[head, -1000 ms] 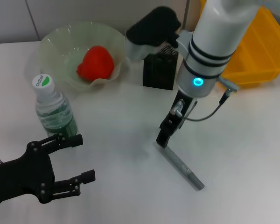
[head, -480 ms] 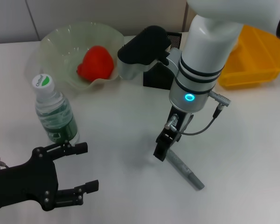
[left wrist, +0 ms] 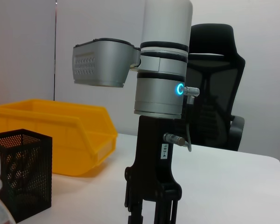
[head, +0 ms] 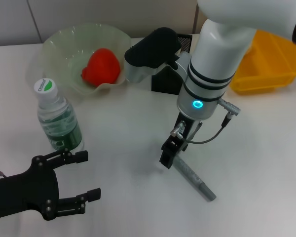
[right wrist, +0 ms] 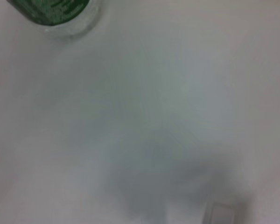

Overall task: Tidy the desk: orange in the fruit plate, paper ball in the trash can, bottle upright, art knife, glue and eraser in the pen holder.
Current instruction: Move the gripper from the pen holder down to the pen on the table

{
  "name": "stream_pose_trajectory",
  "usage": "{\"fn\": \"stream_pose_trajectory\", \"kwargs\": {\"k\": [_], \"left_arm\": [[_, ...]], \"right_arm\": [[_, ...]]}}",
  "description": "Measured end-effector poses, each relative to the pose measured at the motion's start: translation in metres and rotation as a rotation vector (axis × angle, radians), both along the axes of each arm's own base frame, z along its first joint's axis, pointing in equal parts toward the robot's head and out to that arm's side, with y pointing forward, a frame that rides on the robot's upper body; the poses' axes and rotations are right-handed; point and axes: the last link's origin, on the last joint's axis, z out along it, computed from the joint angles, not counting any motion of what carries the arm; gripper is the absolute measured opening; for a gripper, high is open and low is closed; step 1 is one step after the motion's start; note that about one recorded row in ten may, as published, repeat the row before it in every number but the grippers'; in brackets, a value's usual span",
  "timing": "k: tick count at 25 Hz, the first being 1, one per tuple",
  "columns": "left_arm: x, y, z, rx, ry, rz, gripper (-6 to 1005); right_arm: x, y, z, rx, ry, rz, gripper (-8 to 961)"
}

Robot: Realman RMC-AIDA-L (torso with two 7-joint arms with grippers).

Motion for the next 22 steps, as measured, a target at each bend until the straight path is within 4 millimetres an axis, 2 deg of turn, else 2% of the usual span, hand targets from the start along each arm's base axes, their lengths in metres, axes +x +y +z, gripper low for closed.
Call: {"fn": "stream_pose_trajectory", "kwargs": {"k": [2, 14, 22], "left_arm": [[0.0000, 0.0000, 0.0000, 0.000, 0.000, 0.000, 844], [0.0011, 0.0008, -0.0013, -0.001, 0.001, -0.003, 844], [0.0009, 0.0017, -0.0025, 0.001, 0.006, -0.001, 844]], "right_arm": [[0.0010, -0.0006, -0.0009, -0.003, -0.003, -0.004, 578], [0.0030, -0.0070, -0.0078, -0.017, -0.052, -0.015, 342], [0.0065, -0.0067, -0.0088, -0.011, -0.059, -0.019, 267]]}}
